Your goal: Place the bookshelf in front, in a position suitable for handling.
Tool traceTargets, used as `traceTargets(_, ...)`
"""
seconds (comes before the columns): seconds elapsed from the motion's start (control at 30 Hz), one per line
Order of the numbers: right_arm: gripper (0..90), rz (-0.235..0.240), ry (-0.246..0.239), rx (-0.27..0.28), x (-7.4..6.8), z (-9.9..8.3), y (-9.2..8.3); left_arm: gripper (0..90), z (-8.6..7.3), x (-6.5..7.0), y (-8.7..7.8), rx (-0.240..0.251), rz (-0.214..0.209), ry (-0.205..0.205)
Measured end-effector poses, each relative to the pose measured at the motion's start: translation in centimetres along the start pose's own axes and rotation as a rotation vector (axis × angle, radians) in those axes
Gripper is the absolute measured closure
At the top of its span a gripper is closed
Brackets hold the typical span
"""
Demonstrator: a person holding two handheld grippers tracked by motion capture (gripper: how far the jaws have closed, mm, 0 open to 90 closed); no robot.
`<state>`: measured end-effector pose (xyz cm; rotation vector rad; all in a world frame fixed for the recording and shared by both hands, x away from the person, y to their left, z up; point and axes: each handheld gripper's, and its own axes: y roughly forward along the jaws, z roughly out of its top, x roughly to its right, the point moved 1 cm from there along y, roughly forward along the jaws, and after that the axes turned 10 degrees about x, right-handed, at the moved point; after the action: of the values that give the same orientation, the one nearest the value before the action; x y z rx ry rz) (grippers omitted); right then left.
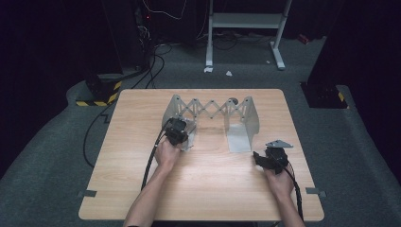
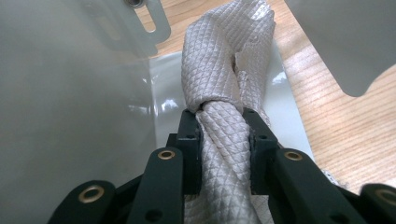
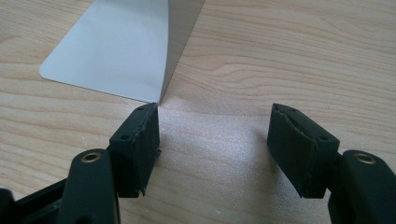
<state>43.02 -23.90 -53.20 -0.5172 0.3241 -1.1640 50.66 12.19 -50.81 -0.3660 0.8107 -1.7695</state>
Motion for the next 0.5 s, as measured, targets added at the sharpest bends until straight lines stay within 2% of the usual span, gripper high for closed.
traceTargets(0.27, 34.6, 0.0, -0.001, -0.001, 0.0, 0.0, 0.0, 72.4, 1.3, -0.1, 1.4, 0.001, 0.046, 0.011)
traceTargets(0.5, 34.7, 0.0, -0.001, -0.001, 0.0, 0.0, 0.0, 72.4, 0.9, -0.1, 0.9, -0.015, 0.054, 0.025)
